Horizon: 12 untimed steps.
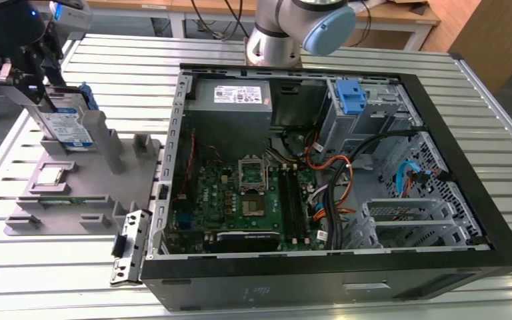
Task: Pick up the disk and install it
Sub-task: 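Pick up the disk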
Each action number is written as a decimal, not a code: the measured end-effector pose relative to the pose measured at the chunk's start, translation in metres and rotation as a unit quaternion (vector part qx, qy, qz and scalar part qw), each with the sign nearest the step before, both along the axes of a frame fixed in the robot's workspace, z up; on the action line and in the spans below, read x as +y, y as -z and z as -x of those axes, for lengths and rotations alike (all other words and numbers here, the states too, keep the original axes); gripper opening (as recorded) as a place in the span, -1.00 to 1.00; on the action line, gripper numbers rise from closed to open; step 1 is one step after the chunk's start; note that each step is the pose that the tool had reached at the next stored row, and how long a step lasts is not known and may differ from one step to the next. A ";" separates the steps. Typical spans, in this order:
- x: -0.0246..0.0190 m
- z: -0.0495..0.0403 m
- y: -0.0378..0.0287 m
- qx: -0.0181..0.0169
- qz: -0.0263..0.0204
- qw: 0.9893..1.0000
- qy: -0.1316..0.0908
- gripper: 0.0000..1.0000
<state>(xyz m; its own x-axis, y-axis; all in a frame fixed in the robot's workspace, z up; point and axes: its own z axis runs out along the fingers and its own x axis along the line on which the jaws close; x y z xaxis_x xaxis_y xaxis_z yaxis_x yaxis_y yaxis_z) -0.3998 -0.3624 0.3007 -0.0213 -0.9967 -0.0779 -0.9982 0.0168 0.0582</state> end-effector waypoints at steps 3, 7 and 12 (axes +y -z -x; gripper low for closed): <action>0.0001 0.0000 0.0001 0.000 -0.001 1.000 0.000 0.18; 0.0000 0.0001 0.0002 0.000 -0.003 1.000 -0.001 0.18; 0.0001 0.0000 0.0003 0.000 -0.004 1.000 -0.001 0.18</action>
<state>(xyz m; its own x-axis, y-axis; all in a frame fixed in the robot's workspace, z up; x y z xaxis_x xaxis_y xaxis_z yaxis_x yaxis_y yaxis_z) -0.3999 -0.3624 0.3004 -0.0202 -0.9961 -0.0855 -0.9982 0.0153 0.0582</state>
